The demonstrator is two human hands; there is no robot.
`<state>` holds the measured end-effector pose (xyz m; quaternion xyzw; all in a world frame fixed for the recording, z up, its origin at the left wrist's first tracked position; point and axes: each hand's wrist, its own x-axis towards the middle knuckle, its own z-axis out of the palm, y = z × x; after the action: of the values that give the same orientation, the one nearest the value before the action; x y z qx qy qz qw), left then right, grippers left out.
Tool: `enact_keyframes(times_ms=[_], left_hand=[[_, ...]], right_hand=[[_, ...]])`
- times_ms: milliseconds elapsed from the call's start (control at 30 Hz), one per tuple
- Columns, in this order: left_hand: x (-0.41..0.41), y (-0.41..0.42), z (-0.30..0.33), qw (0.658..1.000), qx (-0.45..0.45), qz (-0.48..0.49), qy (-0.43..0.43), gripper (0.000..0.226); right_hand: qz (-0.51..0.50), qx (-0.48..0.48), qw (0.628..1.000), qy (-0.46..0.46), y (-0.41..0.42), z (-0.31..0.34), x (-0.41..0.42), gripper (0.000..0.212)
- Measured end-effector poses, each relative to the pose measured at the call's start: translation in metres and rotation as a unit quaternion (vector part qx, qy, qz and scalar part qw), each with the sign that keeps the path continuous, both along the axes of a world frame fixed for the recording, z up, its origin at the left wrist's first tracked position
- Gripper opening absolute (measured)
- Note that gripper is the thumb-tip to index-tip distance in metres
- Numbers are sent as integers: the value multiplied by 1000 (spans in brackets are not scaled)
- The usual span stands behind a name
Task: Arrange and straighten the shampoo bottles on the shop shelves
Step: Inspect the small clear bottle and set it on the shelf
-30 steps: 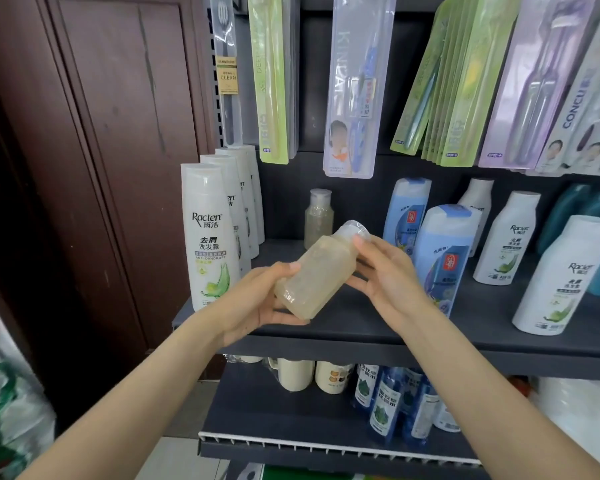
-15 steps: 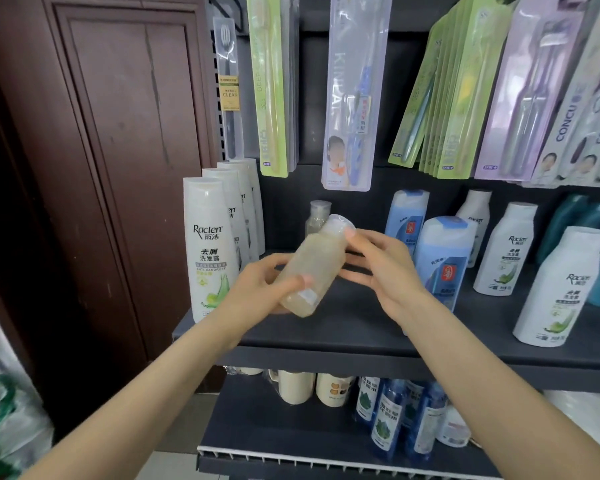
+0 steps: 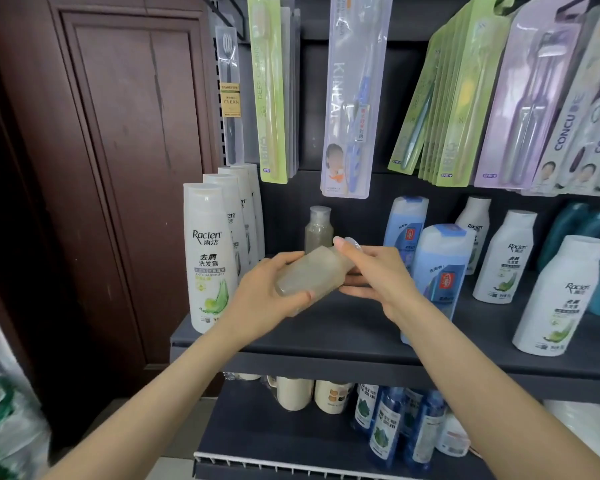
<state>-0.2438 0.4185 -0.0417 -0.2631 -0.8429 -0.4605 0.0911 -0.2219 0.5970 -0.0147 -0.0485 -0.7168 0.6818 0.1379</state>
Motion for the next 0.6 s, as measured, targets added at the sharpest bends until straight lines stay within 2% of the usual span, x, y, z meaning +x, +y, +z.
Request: enact_keyframes(times_ms=[67, 133, 300, 433, 500, 600], left_hand=[[-2, 1, -3, 995, -41, 23, 82, 65], [-4, 3, -5, 992, -46, 29, 114, 68], [-11, 3, 5, 999, 18, -40, 26, 60], [-18, 9, 9, 993, 54, -99, -46, 59], [-24, 13, 8, 991, 58, -99, -64, 62], [-30, 19, 3, 992, 81, -76, -56, 50]], right_hand=[[1, -12, 1000, 7, 0, 1, -1, 29], [8, -16, 999, 33, 2, 3, -2, 31], [45, -14, 996, 74, 8, 5, -8, 41], [107, -65, 987, 96, 9, -2, -11, 39], [127, -70, 985, 97, 8, -2, -14, 39], [98, -36, 990, 92, 6, -1, -20, 40]])
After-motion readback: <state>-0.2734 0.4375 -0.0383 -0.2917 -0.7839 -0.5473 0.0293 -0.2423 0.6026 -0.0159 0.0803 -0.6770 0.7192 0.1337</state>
